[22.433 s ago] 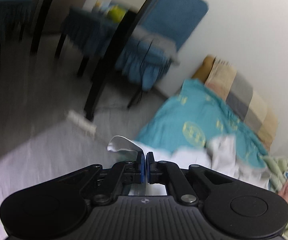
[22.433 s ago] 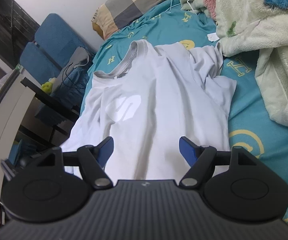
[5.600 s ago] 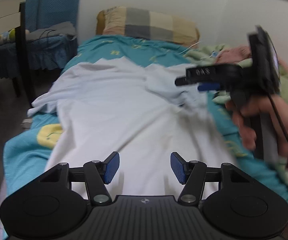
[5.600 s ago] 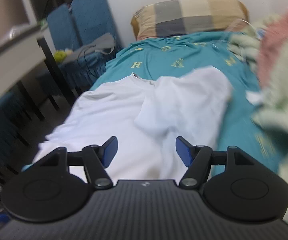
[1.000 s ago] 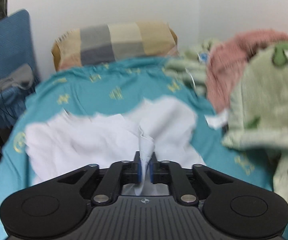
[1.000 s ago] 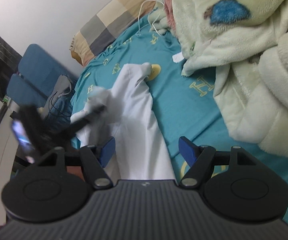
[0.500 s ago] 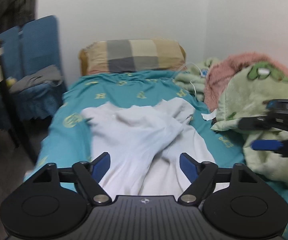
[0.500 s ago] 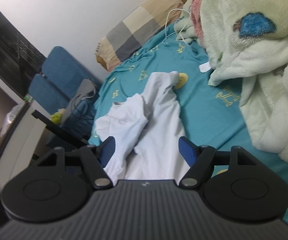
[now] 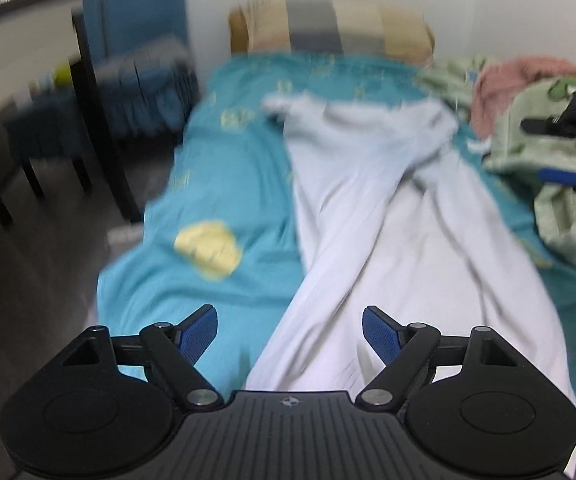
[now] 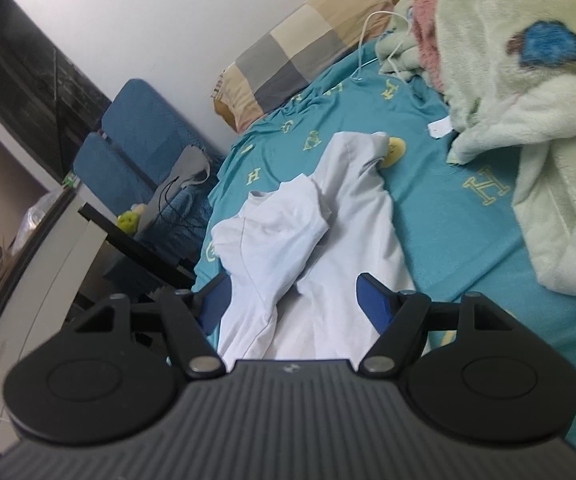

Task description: Fold clothes

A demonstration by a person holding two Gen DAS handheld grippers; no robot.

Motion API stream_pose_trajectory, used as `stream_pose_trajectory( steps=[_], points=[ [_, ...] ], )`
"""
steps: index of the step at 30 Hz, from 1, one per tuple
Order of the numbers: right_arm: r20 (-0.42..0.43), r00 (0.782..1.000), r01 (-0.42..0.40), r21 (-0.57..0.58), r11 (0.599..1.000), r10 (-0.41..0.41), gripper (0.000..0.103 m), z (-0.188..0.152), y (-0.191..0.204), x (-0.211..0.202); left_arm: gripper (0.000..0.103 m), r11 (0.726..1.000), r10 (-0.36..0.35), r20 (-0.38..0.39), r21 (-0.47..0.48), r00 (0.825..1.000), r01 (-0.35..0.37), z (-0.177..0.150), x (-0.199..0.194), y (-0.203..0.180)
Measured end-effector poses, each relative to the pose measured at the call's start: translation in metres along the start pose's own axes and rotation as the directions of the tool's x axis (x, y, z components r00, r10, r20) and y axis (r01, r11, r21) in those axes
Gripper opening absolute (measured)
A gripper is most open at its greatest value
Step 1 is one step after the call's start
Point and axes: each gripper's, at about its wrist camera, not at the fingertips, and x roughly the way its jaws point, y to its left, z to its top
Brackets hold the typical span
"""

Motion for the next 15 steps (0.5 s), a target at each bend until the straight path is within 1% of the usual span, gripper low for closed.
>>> stream_pose_trajectory(
  steps=[2,3,4,5,8,10,11,12,13,15],
  points=[
    [-0.010,1.000,0.003,-0.016,1.000,-0.003,0.072,-0.002,0.002,0.003,0.082,0.998,-0.057,-0.074,-0.028,0.996,0.055,-0.001,0.001,0.025],
    [-0.016,1.000,0.002,-0.020,1.000,-0.003,0.072,-0.003,0.002,0.004,0.082,0.993,-0.109,-0.124,-0.062,0.986,0.102,-0.003,0.006,0.036],
    [-0.022,1.000,-0.002,-0.019,1.000,0.001,0.072,-0.003,0.003,0.004,0.082,0.984,-0.163,-0.171,-0.097,0.972,0.148,-0.004,0.011,0.047],
    [-0.029,1.000,-0.009,-0.016,1.000,0.009,0.072,-0.004,0.003,0.005,0.082,0.973,-0.213,-0.215,-0.133,0.953,0.188,-0.005,0.016,0.057],
    [-0.039,0.999,-0.032,-0.011,0.999,0.031,0.072,-0.004,0.004,0.005,0.079,0.958,-0.260,-0.302,-0.199,0.917,0.206,-0.017,0.028,0.078],
    [-0.038,0.998,-0.040,-0.012,0.999,0.040,0.072,-0.004,0.006,0.004,0.076,0.946,-0.294,-0.356,-0.243,0.887,0.216,-0.024,0.036,0.091],
    [-0.037,0.998,-0.044,-0.012,0.999,0.043,0.072,-0.004,0.007,0.003,0.075,0.933,-0.328,-0.382,-0.272,0.864,0.234,-0.028,0.040,0.094],
    [-0.035,0.998,-0.048,-0.009,0.999,0.047,0.072,-0.003,0.007,0.002,0.073,0.927,-0.349,-0.411,-0.282,0.842,0.246,-0.031,0.043,0.094],
    [-0.033,0.998,-0.051,-0.003,0.999,0.051,0.072,-0.003,0.006,0.001,0.072,0.922,-0.366,-0.438,-0.289,0.821,0.256,-0.034,0.046,0.093],
    [-0.029,0.998,-0.059,0.011,0.998,0.060,0.072,-0.001,0.005,-0.002,0.071,0.938,-0.341,-0.467,-0.225,0.816,0.263,-0.035,0.043,0.085]
  ],
)
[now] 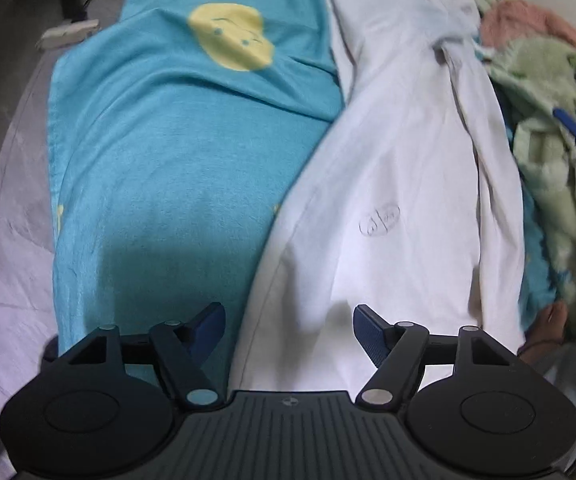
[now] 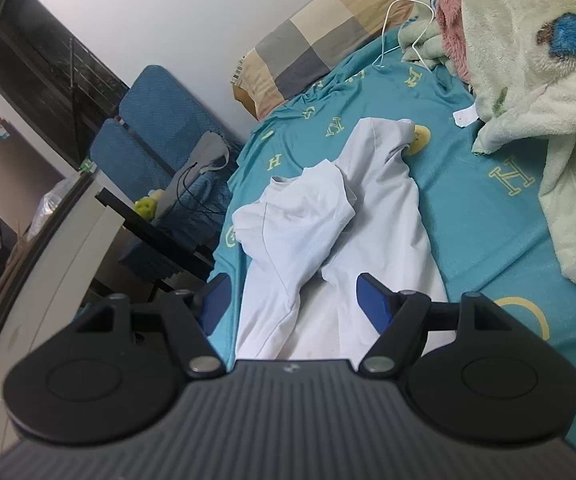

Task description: Fold clothes

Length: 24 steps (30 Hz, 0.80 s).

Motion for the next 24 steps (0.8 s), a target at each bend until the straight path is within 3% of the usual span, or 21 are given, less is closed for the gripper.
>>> stream_pose_trajectory(
  steps=[2,3,4,6,11,14,17,19,22,24],
  points=[
    [0.002,1.000,-0.011,0.014,1.000,0.011,0.072,0.001,-0.001,-0.002,0.054,0.998,0.018,-0.053,0.054,0.998,-0.015,-0.005,0.001,-0.013],
    [0.002,1.000,-0.016,0.019,1.000,0.016,0.072,0.001,-0.002,-0.003,0.040,0.996,0.038,-0.072,0.088,0.997,-0.032,-0.009,0.001,-0.022],
    [0.000,1.000,-0.021,0.023,1.000,0.021,0.072,0.002,-0.002,-0.004,0.033,0.989,0.077,-0.072,0.133,0.994,-0.067,-0.014,-0.001,-0.033],
    [-0.004,1.000,-0.026,0.025,0.999,0.026,0.072,0.001,-0.003,-0.004,0.007,0.966,0.148,-0.043,0.219,0.988,-0.135,-0.025,-0.008,-0.057],
    [-0.031,0.999,-0.028,0.047,0.999,0.029,0.072,-0.003,-0.010,-0.002,0.004,0.884,0.256,0.115,0.374,0.960,-0.281,-0.057,-0.040,-0.127],
    [-0.045,0.998,-0.043,0.077,0.996,0.047,0.072,-0.005,-0.015,-0.001,0.004,0.838,0.267,0.191,0.439,0.945,-0.325,-0.078,-0.050,-0.176],
    [-0.079,0.993,-0.074,0.127,0.989,0.084,0.072,-0.008,-0.021,0.008,0.005,0.839,0.240,0.208,0.447,0.948,-0.310,-0.096,-0.043,-0.204],
    [-0.120,0.984,-0.108,0.165,0.980,0.129,0.069,-0.013,-0.024,0.020,0.005,0.812,0.273,0.233,0.465,0.933,-0.354,-0.106,-0.025,-0.216],
    [-0.202,0.956,-0.163,0.241,0.957,0.214,0.059,-0.026,-0.028,0.045,0.006,0.825,0.289,0.208,0.442,0.935,-0.353,-0.108,-0.005,-0.204],
    [-0.255,0.940,-0.167,0.237,0.957,0.227,0.056,-0.036,-0.024,0.063,0.010,0.848,0.282,0.197,0.407,0.939,-0.341,-0.109,0.004,-0.191]
  ],
)
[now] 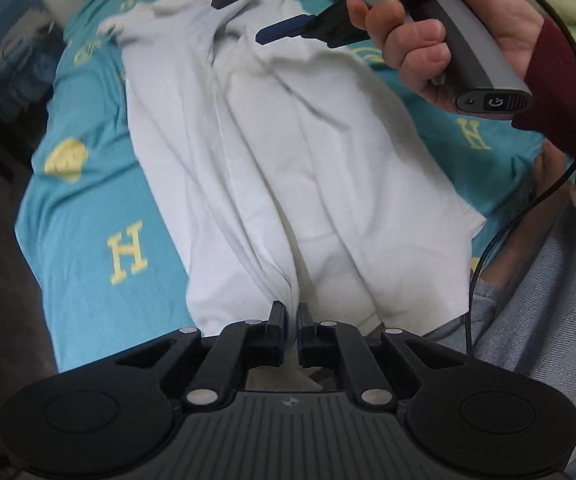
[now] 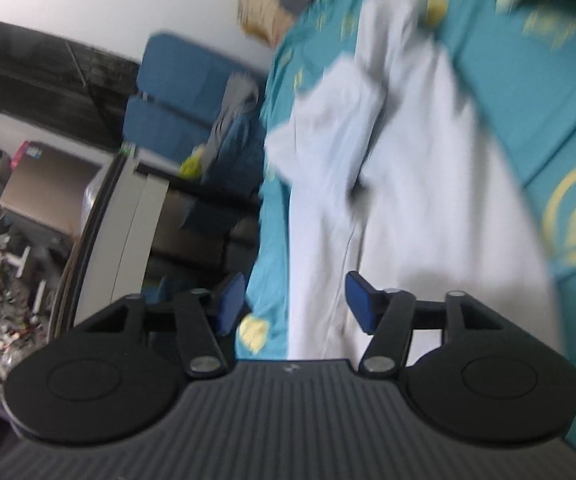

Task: Fold clothes
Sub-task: 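Pinch the folded T-shirt edge with the left gripper and smooth it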

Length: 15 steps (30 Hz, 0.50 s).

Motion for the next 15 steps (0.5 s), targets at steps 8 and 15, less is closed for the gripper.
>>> stream_pose_trajectory(
  steps=[8,15],
  points=[
    [-0.113,0.990,0.078,-0.112,0.991,-0.090,0.046,-0.015,0.000,0.058,0.032,1.000,0.019,0.019,-0.005,1.000,-0.019,-0.019,0.004,0.008],
    [-0.077,0.992,0.080,-0.205,0.976,-0.097,0.008,-0.021,0.020,0.056,0.003,0.991,-0.098,0.061,-0.080,0.993,0.103,-0.011,0.004,0.006]
  ],
)
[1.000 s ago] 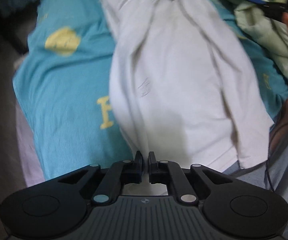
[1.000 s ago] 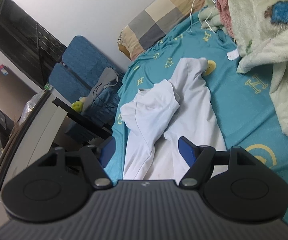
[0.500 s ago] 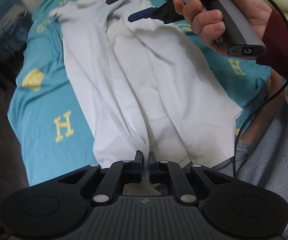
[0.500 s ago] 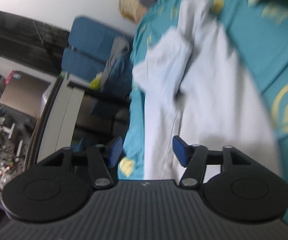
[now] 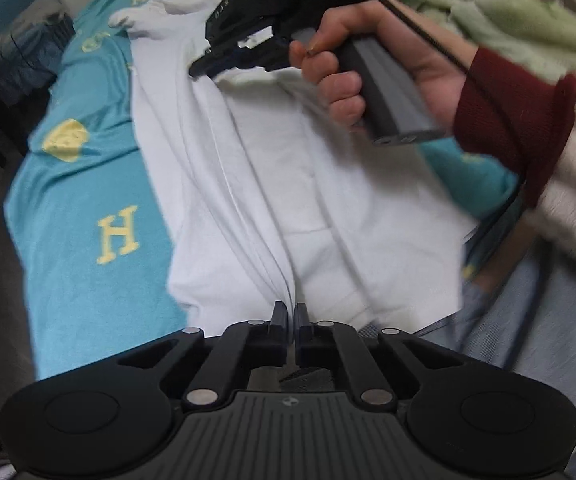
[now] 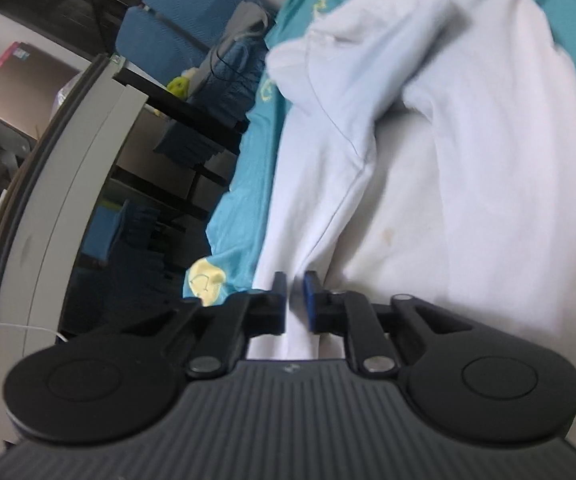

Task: Fold clothes
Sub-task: 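Pinch the folded T-shirt edge with the left gripper and smooth it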

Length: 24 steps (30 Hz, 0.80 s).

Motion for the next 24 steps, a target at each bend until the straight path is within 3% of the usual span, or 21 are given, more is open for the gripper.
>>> stream_pose_trajectory(
  steps=[4,8,11,13,15,18,19,21,22,23,24],
  points=[
    [0.058,0.998,0.008,-0.021,1.000,-0.007,0.008,0.007,0.008,-0.018,0.003,0.991,-0.110,0.008,-0.075,0.994,0.111,0.009,0.005,-0.007],
    [0.058,0.997,0.054,-0.031,0.998,-0.053,0.008,0.012,0.004,-0.019,0.005,0.989,-0.122,-0.034,-0.088,0.992,0.118,0.010,0.028,-0.014],
    [0.040,0.995,0.089,-0.032,0.996,-0.087,0.009,0.010,-0.002,-0.018,0.022,0.978,-0.167,-0.016,-0.128,0.986,0.164,0.009,0.024,-0.004],
    [0.047,0.996,0.082,-0.017,0.996,-0.082,0.010,0.011,-0.003,-0.027,0.044,0.966,-0.202,0.008,-0.161,0.979,0.201,0.008,0.017,0.005],
    [0.072,0.995,0.074,-0.002,0.997,-0.074,0.010,0.011,-0.002,-0.045,0.058,0.952,-0.214,0.069,-0.208,0.974,0.224,0.007,0.002,0.021],
    [0.101,0.985,0.143,-0.016,0.990,-0.141,0.011,0.003,0.003,-0.078,0.077,0.922,-0.199,0.181,-0.299,0.963,0.246,0.008,-0.015,0.056],
    [0.110,0.980,0.170,-0.022,0.985,-0.166,0.011,0.000,0.004,-0.089,0.081,0.911,-0.179,0.194,-0.337,0.964,0.237,0.010,-0.014,0.068],
    [0.130,0.967,0.224,-0.033,0.974,-0.218,0.013,-0.005,0.008,-0.112,0.081,0.886,-0.141,0.215,-0.409,0.966,0.220,0.014,-0.010,0.092],
    [0.141,0.961,0.245,-0.023,0.969,-0.240,0.015,-0.010,0.007,-0.123,0.081,0.878,-0.131,0.203,-0.432,0.970,0.209,0.016,-0.002,0.100],
    [0.153,0.954,0.263,-0.003,0.965,-0.259,0.026,-0.016,0.004,-0.134,0.081,0.869,-0.121,0.192,-0.454,0.974,0.197,0.017,0.005,0.107],
    [0.160,0.948,0.275,0.029,0.961,-0.276,0.045,-0.025,-0.001,-0.143,0.081,0.859,-0.112,0.179,-0.476,0.977,0.186,0.019,0.013,0.114]
  ],
)
